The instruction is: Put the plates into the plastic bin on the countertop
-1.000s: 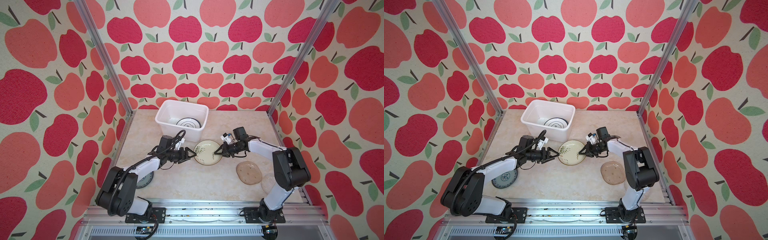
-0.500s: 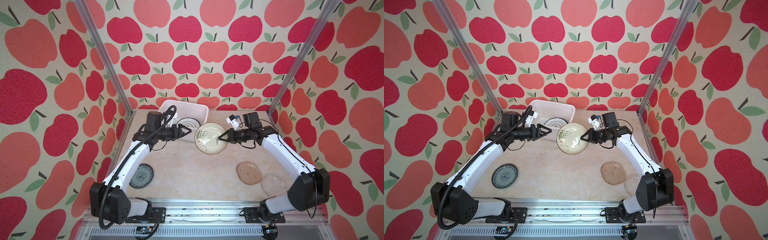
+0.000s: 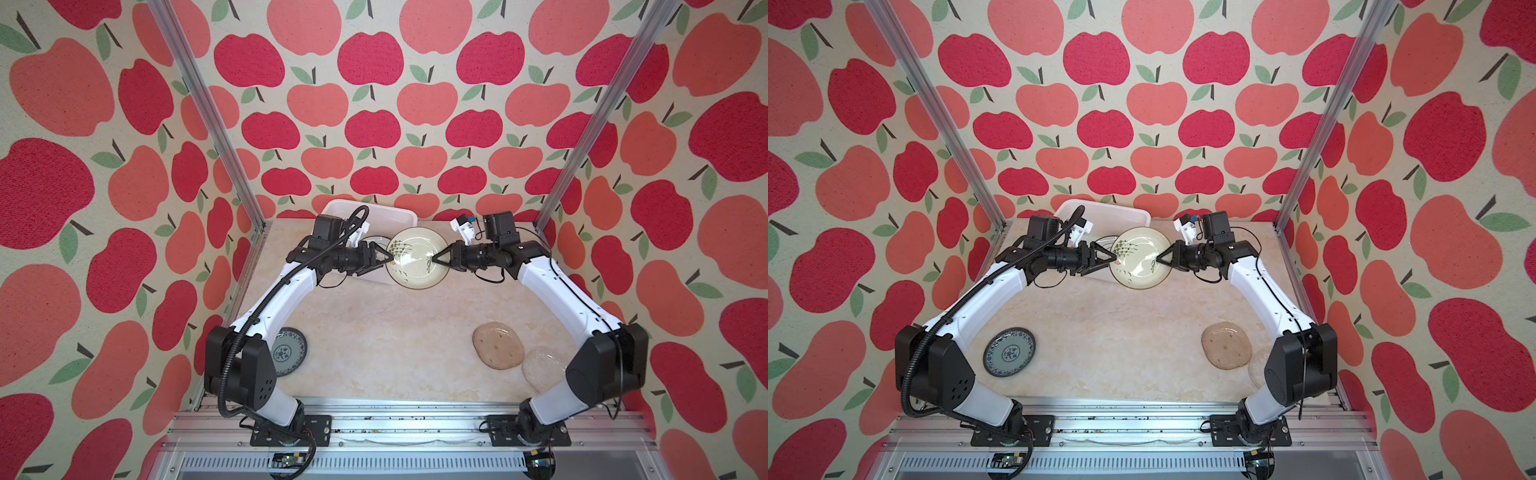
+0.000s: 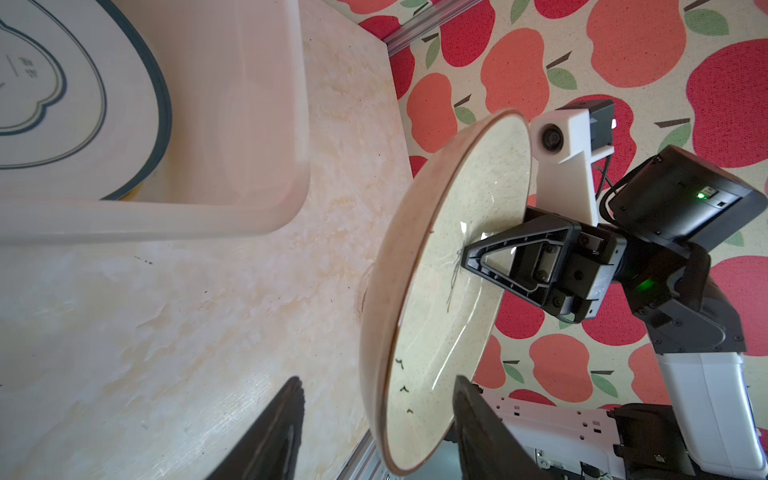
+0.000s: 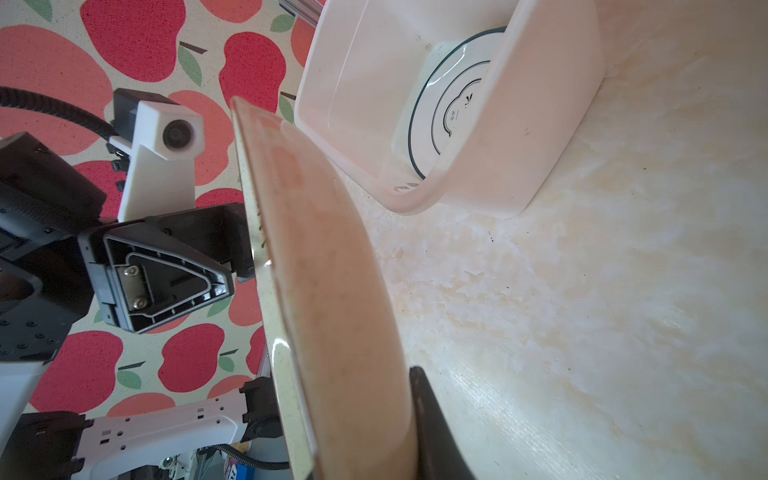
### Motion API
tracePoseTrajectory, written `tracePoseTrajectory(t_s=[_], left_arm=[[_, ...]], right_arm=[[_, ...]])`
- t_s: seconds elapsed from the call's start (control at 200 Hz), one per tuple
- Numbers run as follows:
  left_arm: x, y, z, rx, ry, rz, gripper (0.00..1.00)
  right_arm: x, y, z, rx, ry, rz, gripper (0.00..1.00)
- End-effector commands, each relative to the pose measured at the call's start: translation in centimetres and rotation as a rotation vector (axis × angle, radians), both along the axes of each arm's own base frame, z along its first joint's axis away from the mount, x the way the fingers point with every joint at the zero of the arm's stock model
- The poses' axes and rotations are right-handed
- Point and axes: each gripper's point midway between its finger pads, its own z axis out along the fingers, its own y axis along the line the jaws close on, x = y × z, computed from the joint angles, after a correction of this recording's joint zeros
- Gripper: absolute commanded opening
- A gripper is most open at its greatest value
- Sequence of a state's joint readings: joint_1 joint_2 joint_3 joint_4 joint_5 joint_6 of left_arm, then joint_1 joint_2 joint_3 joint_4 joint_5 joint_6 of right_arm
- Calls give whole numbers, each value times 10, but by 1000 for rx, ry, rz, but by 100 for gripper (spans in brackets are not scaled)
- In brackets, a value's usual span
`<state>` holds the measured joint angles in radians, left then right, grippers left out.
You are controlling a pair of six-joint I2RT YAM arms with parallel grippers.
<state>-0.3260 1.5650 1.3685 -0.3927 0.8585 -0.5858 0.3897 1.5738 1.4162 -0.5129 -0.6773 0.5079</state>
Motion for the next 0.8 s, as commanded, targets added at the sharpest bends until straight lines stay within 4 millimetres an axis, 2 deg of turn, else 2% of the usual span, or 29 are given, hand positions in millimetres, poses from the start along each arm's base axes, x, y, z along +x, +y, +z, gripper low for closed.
tracePoseTrajectory(t_s=[0.0, 0.145, 0.27, 0.47, 0.69, 0.795], left_arm=[[9, -13, 15, -38, -40, -27, 55], [15, -20, 7, -36, -18, -35, 47], [19, -22, 4, -35, -2, -30, 34], [24, -23, 4, -34, 2, -13, 27], [29, -25, 3, -37, 24, -4, 0], [30, -24, 5, -36, 17, 4, 0]], right_arm=[[8, 19, 45, 112, -103, 40, 1], [14, 30, 51, 164, -103, 45, 1], [16, 36, 54, 192, -109, 44, 1], [17, 43, 58, 227, -107, 51, 1], [17, 46, 57, 227, -98, 61, 4], [18, 46, 56, 224, -95, 58, 8]])
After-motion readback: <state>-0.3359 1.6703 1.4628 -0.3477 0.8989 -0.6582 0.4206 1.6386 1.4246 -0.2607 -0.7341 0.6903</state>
